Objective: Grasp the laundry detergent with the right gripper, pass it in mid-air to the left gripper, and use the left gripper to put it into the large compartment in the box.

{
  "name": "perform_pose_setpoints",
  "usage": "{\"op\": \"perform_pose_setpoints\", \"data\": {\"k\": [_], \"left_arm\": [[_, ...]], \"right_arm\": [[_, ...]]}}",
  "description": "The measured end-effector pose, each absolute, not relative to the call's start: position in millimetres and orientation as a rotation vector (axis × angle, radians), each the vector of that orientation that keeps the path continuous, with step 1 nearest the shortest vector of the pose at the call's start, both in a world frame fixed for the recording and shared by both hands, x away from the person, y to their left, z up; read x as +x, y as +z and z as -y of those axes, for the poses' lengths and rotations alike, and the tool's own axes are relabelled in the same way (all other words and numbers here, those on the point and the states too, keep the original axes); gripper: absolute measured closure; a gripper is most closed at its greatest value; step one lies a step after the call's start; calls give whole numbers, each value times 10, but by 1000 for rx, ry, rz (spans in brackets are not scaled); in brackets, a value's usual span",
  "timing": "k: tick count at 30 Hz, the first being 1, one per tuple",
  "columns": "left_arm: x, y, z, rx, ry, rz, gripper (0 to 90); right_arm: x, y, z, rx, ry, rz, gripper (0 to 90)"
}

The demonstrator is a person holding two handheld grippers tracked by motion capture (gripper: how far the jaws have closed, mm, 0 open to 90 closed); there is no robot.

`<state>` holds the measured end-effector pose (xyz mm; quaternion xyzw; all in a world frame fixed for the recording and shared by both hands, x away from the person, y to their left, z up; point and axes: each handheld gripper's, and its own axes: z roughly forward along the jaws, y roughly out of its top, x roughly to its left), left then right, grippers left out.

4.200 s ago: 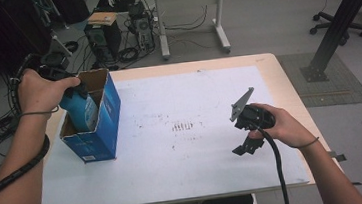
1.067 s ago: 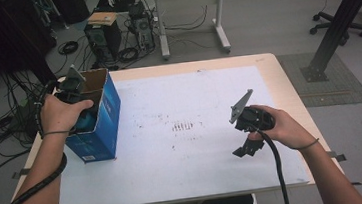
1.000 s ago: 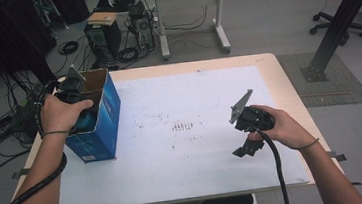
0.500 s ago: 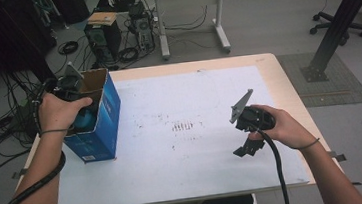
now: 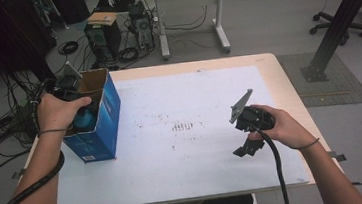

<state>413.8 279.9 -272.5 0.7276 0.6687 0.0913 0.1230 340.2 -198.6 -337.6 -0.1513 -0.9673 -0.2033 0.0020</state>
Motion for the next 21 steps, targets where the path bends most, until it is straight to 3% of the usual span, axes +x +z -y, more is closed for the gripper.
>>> {"op": "perform_pose_setpoints", "data": {"k": [21], "left_arm": [[4115, -2628, -2801, 2108, 267, -1944, 265]], "right_arm": [[3400, -3367, 1972, -469, -639, 3037, 79]]}}
